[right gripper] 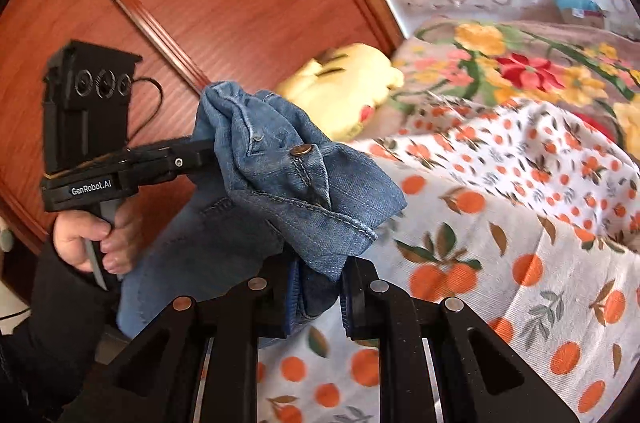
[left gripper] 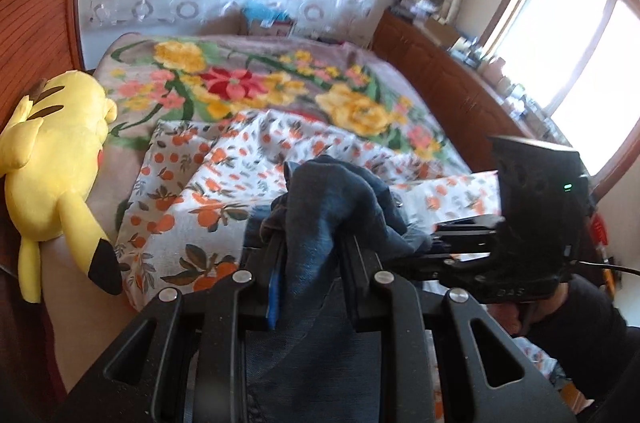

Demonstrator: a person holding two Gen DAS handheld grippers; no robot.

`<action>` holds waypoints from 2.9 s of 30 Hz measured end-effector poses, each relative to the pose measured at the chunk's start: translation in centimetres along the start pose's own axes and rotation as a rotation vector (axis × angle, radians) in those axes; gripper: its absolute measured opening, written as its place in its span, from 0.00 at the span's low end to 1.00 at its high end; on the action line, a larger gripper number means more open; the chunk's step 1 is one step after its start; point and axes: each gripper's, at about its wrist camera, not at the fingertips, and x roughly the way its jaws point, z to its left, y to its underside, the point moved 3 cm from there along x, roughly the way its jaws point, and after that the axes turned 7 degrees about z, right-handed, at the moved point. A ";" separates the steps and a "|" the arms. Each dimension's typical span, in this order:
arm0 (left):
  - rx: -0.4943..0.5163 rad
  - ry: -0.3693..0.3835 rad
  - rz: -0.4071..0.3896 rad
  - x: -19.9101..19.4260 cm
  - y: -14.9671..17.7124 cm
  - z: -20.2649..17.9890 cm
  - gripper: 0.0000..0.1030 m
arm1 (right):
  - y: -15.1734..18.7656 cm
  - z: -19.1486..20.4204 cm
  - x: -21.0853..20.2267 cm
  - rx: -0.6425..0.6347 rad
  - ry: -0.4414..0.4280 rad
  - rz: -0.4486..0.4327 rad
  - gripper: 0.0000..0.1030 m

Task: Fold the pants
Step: 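Lift the folded jeans with both tools and carry them toward the yellow plush, then open the right tool while the left tool lowers the jeans beside the yellow plush, then open the left tool and withdraw it from the placed jeans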

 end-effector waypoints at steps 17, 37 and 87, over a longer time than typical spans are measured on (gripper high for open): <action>-0.104 -0.099 -0.089 -2.8 2.2 4.0 0.25 | -3.2 5.6 4.4 -0.021 0.153 -0.034 0.28; 0.016 -0.151 -0.115 -7.5 11.6 -0.2 0.27 | 0.6 12.4 -2.4 -0.187 0.218 -0.148 0.36; -0.040 -0.284 -0.350 -8.8 17.8 -9.5 0.31 | 19.0 17.2 -17.0 -0.130 0.362 -0.241 0.25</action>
